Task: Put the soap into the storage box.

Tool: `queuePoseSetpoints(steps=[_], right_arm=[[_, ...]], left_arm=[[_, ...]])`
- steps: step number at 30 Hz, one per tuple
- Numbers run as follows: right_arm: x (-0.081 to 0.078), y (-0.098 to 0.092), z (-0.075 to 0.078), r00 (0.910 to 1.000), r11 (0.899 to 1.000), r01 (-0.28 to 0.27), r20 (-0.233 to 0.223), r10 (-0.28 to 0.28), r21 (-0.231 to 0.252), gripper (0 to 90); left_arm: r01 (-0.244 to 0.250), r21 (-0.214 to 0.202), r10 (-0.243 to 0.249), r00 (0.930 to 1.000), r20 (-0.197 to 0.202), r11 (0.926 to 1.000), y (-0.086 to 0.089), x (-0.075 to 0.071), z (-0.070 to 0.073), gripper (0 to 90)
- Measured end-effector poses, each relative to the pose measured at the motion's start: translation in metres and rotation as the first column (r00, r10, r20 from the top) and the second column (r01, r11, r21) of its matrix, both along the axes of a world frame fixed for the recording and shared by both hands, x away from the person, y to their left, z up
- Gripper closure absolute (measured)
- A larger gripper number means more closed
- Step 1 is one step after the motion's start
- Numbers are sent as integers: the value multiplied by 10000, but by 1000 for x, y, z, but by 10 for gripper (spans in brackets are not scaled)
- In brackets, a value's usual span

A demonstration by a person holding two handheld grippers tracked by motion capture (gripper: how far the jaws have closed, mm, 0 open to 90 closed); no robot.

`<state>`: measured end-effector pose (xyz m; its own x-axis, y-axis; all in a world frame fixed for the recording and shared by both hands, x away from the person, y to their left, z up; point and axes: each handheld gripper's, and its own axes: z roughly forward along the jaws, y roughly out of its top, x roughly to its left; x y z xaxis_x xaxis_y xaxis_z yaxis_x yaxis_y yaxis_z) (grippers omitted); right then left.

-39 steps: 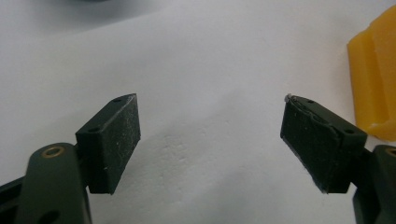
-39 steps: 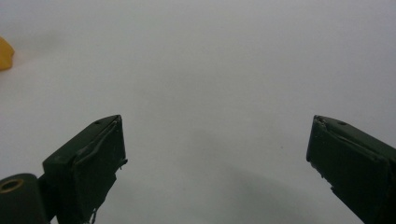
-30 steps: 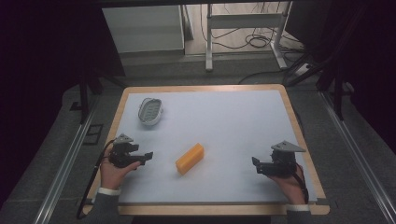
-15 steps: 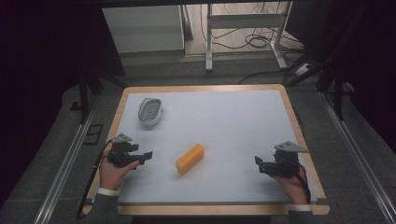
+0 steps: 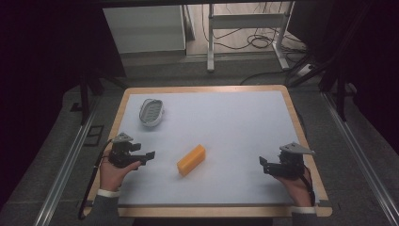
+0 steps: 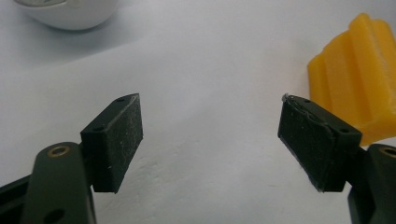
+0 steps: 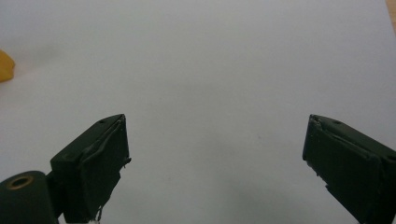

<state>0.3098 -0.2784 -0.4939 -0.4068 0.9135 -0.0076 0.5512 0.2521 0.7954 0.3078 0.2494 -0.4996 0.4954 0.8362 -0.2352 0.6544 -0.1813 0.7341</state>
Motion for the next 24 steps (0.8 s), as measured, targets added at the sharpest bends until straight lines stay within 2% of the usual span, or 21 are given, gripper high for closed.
queuePoseSetpoints(steps=[4, 7, 8, 14, 17, 24], right_arm=[[-1, -3, 0, 10000, 9999, 91, 19, -91, 47, 73], [-2, -3, 1, 10000, 10000, 80, 35, -80, -17, 73], [-2, -3, 1, 10000, 10000, 80, 35, -80, -17, 73], [-3, -4, 1, 9999, 9999, 142, 32, -142, -69, 73], [-3, -4, 1, 9995, 9994, 300, 138, -297, -198, 78], [-4, -5, 2, 9994, 9995, 292, 215, -289, -147, 81]], left_arm=[[-57, 119, 57, 10000, -19, 9999, -1, 2, 4, 225], [-48, 530, 52, 10000, -82, 9986, -5, 4, 11, 227], [-48, 530, 52, 10000, -82, 9986, -5, 4, 11, 227], [226, 779, -229, 9997, 30, 9967, -11, 8, 29, 224], [322, 871, -324, 9995, 1, 9957, -15, 10, 34, 221], [737, 981, -738, 9973, -26, 9924, -23, 14, 43, 212]])
